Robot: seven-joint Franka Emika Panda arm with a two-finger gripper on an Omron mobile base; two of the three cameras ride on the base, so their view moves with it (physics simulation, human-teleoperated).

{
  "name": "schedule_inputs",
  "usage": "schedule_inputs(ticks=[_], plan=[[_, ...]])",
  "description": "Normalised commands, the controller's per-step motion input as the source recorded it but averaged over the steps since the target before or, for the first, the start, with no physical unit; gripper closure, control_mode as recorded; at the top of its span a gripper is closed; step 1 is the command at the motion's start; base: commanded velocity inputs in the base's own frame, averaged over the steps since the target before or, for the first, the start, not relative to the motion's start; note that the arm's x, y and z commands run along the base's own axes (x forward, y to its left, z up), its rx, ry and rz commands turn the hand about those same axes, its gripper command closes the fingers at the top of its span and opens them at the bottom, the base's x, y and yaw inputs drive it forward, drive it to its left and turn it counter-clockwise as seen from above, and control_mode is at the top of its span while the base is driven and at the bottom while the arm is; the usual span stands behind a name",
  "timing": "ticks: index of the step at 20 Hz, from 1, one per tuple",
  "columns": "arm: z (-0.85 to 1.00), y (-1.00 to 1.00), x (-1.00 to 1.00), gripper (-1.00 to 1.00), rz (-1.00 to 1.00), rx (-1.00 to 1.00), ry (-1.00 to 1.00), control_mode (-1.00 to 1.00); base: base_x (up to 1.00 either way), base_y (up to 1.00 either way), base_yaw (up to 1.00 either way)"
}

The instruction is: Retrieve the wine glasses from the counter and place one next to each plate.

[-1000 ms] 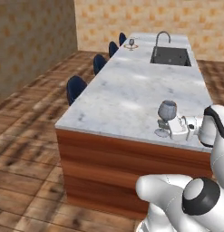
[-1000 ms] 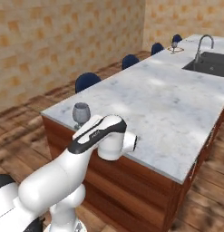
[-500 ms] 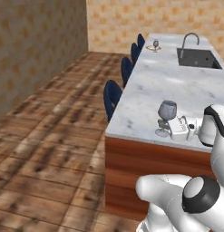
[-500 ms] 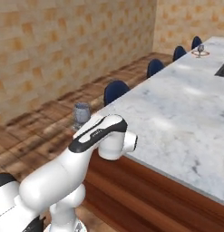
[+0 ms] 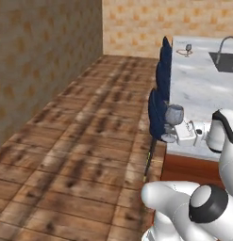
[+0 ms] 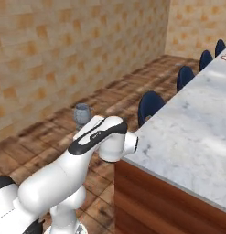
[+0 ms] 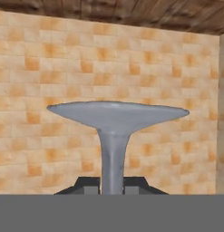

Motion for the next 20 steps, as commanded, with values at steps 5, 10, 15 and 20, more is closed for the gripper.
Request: schedule_inputs(ticks=[5, 10, 15, 20], plan=[[0.0, 0.0, 0.0, 1.0, 0.0, 0.0, 0.0, 1.0, 1.0, 1.0, -0.01], [0.0, 0.0, 0.0, 1.0, 0.0, 0.0, 0.0, 1.0, 1.0, 1.0, -0.08], [0.0, 0.0, 0.0, 1.0, 0.0, 0.0, 0.0, 1.0, 1.0, 1.0, -0.15], [0.0, 0.0, 0.0, 1.0, 0.0, 0.0, 0.0, 1.0, 1.0, 1.0, -0.22]])
